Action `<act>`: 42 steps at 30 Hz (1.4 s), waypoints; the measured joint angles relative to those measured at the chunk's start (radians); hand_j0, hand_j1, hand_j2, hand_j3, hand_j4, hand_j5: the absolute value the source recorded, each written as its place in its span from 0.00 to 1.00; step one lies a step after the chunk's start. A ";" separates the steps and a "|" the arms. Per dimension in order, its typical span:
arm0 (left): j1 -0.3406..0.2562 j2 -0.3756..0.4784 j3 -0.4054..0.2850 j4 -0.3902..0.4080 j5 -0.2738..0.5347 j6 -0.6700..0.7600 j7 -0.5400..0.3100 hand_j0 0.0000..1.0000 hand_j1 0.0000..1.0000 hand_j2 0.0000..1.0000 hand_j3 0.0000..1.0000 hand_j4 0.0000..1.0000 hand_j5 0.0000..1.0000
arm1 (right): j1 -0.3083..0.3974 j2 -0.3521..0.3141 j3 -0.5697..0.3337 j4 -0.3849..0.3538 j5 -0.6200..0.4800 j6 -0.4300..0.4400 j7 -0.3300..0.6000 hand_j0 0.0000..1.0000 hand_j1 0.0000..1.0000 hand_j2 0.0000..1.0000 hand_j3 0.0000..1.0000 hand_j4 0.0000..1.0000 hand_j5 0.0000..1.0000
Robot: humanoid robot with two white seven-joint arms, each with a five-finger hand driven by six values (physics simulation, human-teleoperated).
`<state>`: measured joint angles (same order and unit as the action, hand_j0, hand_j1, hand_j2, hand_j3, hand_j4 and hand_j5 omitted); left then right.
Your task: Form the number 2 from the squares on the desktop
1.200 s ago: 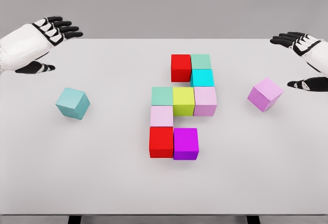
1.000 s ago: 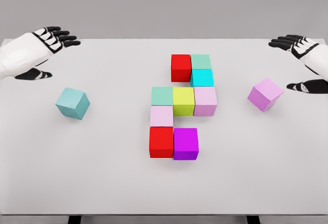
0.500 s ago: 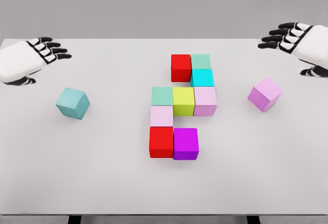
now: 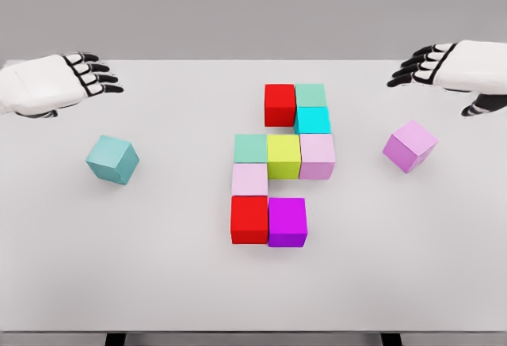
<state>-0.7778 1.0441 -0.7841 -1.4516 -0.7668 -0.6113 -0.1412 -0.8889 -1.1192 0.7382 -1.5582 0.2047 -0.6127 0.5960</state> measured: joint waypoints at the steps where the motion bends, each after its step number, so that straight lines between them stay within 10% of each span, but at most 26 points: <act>1: -0.003 0.005 -0.022 0.000 -0.001 0.000 -0.001 1.00 1.00 1.00 1.00 1.00 1.00 | -0.015 0.001 0.032 0.022 -0.024 0.000 0.004 1.00 1.00 1.00 1.00 1.00 1.00; 12: -0.005 0.015 -0.125 -0.005 0.000 0.000 -0.003 1.00 1.00 1.00 1.00 1.00 1.00 | -0.116 0.117 0.275 0.261 -0.135 -0.001 0.015 1.00 1.00 1.00 1.00 1.00 1.00; 42: 0.011 -0.020 -0.186 -0.007 -0.001 0.000 -0.005 1.00 1.00 1.00 1.00 1.00 1.00 | -0.105 0.220 0.345 0.432 -0.001 0.000 0.015 1.00 1.00 1.00 1.00 1.00 1.00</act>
<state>-0.7670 1.0244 -0.9702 -1.4584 -0.7677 -0.6115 -0.1460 -0.9940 -0.8993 1.0832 -1.1259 0.2035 -0.6132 0.6112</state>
